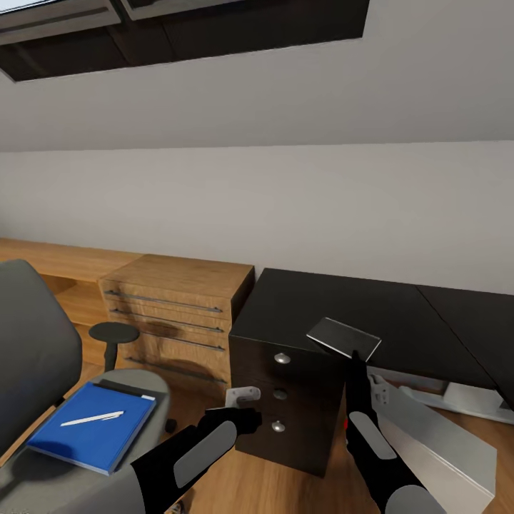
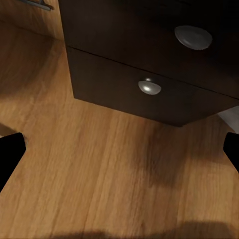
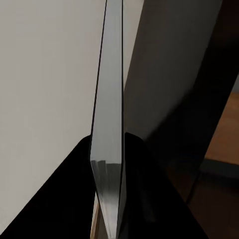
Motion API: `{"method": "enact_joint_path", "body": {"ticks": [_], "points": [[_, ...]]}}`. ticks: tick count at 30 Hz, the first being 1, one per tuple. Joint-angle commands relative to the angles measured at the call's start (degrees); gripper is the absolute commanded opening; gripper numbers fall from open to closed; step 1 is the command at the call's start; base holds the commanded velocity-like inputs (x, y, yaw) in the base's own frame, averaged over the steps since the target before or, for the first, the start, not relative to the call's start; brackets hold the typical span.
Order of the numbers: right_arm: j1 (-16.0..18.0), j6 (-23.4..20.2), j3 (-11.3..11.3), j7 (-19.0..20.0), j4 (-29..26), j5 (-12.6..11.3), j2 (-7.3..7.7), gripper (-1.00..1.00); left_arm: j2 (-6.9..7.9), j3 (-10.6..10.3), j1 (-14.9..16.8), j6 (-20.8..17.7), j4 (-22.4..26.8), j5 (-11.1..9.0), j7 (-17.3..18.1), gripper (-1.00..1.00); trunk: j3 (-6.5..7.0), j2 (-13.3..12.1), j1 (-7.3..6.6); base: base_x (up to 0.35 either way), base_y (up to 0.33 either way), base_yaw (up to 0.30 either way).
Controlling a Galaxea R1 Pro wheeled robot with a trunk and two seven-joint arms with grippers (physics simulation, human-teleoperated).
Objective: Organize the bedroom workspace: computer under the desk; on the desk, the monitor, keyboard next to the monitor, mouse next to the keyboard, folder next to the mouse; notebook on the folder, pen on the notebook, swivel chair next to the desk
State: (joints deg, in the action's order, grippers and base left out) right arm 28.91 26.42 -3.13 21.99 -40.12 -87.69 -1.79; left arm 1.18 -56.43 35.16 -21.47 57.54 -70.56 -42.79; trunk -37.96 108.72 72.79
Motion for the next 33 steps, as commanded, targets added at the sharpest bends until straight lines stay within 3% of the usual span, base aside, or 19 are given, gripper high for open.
{"method": "enact_joint_path", "body": {"ticks": [1,2,9,23,33], "points": [[0.0,0.0,-0.2,0.4,3.2,-1.7,0.04,-1.00,0.05,-0.2,0.1,-0.1,0.1,-0.3,-0.4,1.00,-0.07,0.0,0.00,0.000,0.000,0.000],[0.0,0.2,-0.3,0.5,0.4,-0.9,-0.10,-1.00,-0.29,-0.1,0.1,0.0,-0.2,-0.4,-0.3,1.00,-0.06,0.0,-0.01,0.000,0.000,0.000],[0.0,0.5,-0.3,0.4,0.4,2.8,-0.30,-1.00,-1.01,-0.1,0.1,0.1,-0.4,-0.4,-0.3,1.00,-0.06,0.0,-0.01,0.000,0.000,0.000],[0.0,0.3,-0.3,0.3,-0.1,8.0,0.07,-1.00,-1.27,-4.4,0.1,0.1,-0.4,-0.3,-0.4,1.00,-0.06,0.0,-0.01,0.000,0.000,0.000],[-0.1,0.4,-0.3,0.1,-0.5,12.5,0.01,-1.00,-1.21,-4.5,0.1,0.1,-0.4,-0.3,-0.4,1.00,-0.06,0.0,-0.01,-0.116,0.000,0.000]]}}
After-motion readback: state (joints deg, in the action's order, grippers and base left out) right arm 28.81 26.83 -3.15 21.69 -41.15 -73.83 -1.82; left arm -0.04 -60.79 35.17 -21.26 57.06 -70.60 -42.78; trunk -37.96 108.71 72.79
